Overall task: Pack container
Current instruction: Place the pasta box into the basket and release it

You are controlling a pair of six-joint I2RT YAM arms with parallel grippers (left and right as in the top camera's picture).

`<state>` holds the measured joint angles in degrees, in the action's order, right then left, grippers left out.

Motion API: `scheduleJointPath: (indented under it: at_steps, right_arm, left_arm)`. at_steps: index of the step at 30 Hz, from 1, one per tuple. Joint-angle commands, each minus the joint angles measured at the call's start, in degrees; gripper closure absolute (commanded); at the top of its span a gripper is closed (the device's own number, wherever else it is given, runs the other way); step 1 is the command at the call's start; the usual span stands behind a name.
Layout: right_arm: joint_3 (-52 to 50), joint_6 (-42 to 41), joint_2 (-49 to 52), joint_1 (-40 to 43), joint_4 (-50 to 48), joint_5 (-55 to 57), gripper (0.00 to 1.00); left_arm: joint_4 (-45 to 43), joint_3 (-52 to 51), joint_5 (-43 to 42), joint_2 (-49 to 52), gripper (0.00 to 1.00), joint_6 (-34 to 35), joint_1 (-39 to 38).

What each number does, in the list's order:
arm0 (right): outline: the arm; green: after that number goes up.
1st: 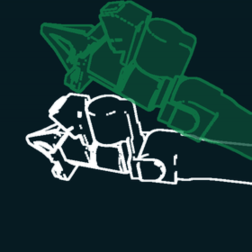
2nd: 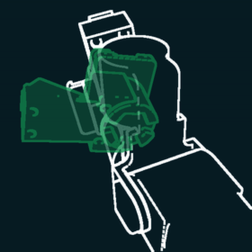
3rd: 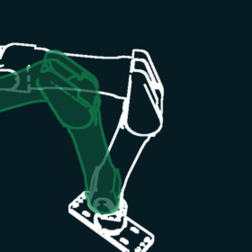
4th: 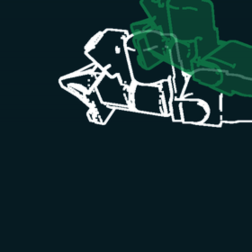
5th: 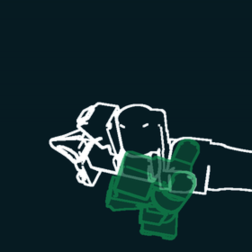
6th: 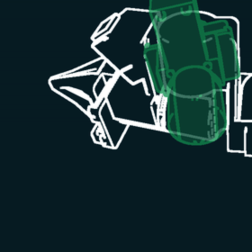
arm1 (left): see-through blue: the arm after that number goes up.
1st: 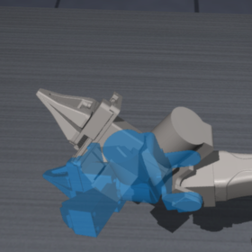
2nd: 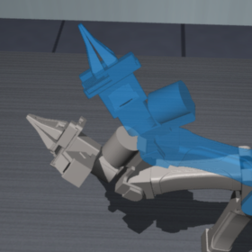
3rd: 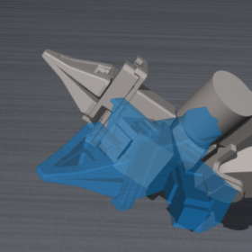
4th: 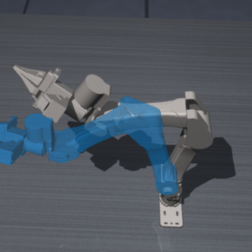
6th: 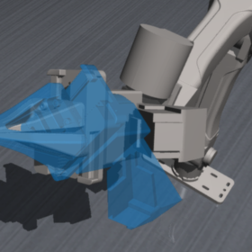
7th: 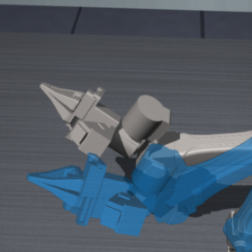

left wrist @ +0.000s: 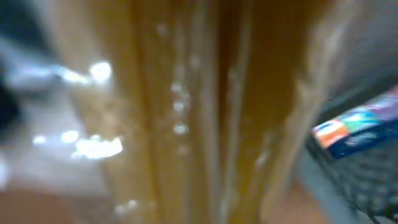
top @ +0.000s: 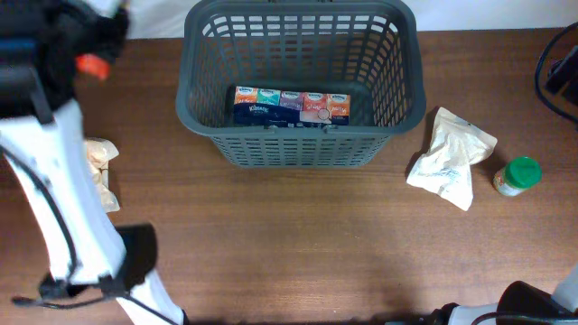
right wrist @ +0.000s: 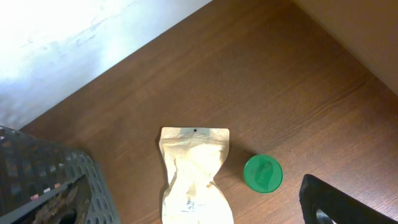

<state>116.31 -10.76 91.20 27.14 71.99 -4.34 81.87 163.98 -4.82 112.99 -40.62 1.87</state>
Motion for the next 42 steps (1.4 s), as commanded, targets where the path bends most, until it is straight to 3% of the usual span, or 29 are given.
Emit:
scheduleJointPath:
  at_steps: [1, 4, 7, 14, 17, 29, 30, 31, 32, 35, 39, 42]
  right_arm:
    - [0.37, -0.46, 0.13, 0.31, -0.13, 0.52, 0.01]
    - [0.37, -0.46, 0.13, 0.31, -0.13, 0.52, 0.01]
    - [0.37, -0.46, 0.13, 0.31, -0.13, 0.52, 0.01]
    - [0.37, -0.46, 0.13, 0.31, -0.13, 0.52, 0.01]
    - [0.37, -0.46, 0.13, 0.31, -0.13, 0.52, 0.01]
    - [0.37, -0.46, 0.13, 0.31, -0.13, 0.52, 0.01]
    - [0.37, -0.46, 0.13, 0.31, -0.13, 0.52, 0.01]
    - [0.37, -0.46, 0.13, 0.31, -0.13, 0.52, 0.01]
    - [0.37, -0.46, 0.13, 0.31, -0.13, 0.52, 0.01]
    - [0.37, -0.46, 0.13, 0.31, -0.13, 0.52, 0.01]
    - [0.37, -0.46, 0.13, 0.31, -0.13, 0.52, 0.01]
    - [0.37, -0.46, 0.13, 0.31, -0.13, 0.52, 0.01]
  left_arm:
    - [-0.76, 1.11, -2.05, -2.05, 0.98, -22.73, -8.94]
    - [-0.66, 0.46, -2.05, -0.90, 0.98, -30.16, -15.76]
    - [-0.66, -0.85, -2.08, 1.66, 0.98, -32.35, -20.50]
    - [-1.33, -6.97, -1.42, 14.03, 0.98, -32.20, -25.22]
    - [-0.92, -7.63, 0.33, 19.26, 0.98, -27.04, -25.66]
    - [14.84, -7.63, -0.37, 28.37, 0.98, -24.28, -28.26]
    - [14.84, -7.63, -0.33, 28.57, 0.94, -22.05, -28.35]
    - [14.82, -7.63, -0.35, 28.74, 0.73, -20.44, -28.37]
    - [14.84, -7.63, -0.24, 28.76, 0.63, -18.93, -28.35]
    - [14.60, -7.45, 3.28, 28.06, 0.41, -13.73, -28.35]
    - [12.15, -7.45, 7.80, 23.10, 0.24, -5.84, -27.30]
    - [9.88, -7.45, 7.67, 17.20, 0.24, -1.79, -25.55]
